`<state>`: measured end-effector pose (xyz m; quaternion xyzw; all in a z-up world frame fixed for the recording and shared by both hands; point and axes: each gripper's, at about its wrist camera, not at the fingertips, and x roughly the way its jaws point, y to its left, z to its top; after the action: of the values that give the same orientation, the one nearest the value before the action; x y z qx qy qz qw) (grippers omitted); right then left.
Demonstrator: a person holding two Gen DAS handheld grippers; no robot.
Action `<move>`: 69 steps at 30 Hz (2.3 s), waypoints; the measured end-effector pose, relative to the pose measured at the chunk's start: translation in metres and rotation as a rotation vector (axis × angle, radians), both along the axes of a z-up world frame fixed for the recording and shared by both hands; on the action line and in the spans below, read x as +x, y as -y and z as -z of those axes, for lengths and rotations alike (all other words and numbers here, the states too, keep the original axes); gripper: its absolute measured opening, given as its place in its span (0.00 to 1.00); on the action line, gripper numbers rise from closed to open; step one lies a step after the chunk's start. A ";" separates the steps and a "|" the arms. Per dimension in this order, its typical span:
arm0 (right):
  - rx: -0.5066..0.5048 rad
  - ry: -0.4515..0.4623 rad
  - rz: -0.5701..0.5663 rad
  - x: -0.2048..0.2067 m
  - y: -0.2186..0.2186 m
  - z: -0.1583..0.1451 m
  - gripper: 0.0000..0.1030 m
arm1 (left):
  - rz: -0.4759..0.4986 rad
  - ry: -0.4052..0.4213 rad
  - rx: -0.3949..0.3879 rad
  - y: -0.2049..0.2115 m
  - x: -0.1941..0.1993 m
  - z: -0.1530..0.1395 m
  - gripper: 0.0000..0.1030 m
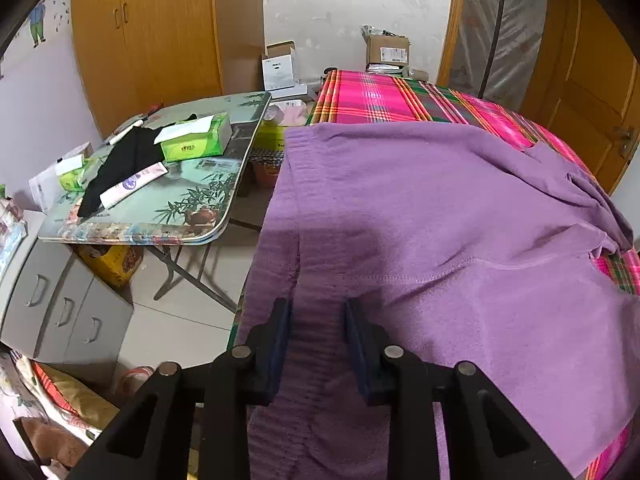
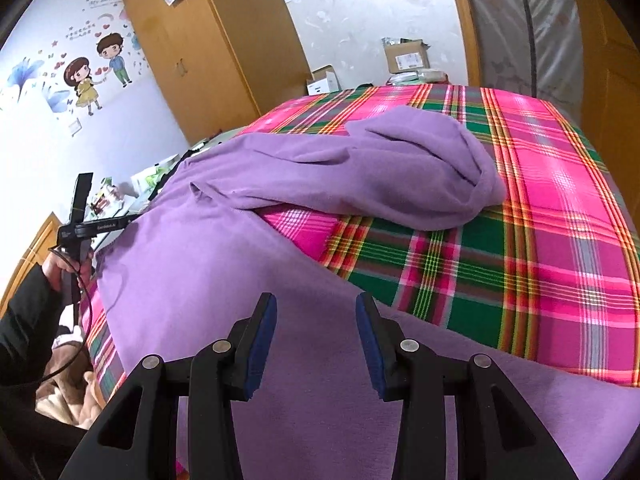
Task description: Fold clothes
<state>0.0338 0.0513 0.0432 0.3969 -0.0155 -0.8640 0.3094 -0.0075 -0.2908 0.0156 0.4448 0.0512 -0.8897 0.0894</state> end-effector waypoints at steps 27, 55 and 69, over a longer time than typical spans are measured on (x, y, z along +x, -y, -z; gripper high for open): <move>-0.002 0.014 0.015 -0.002 0.001 0.003 0.41 | -0.082 -0.089 0.192 0.042 0.026 -0.015 0.29; 0.005 0.020 0.015 -0.001 0.015 0.003 0.41 | 0.038 -0.192 0.172 -0.070 0.054 -0.036 0.23; 0.000 0.044 0.024 -0.007 0.013 0.010 0.42 | -0.081 -0.130 0.199 -0.040 0.079 0.000 0.22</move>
<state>0.0267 0.0379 0.0330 0.4155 -0.0273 -0.8588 0.2985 0.0712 -0.2507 0.0156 0.3904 0.1629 -0.9028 0.0769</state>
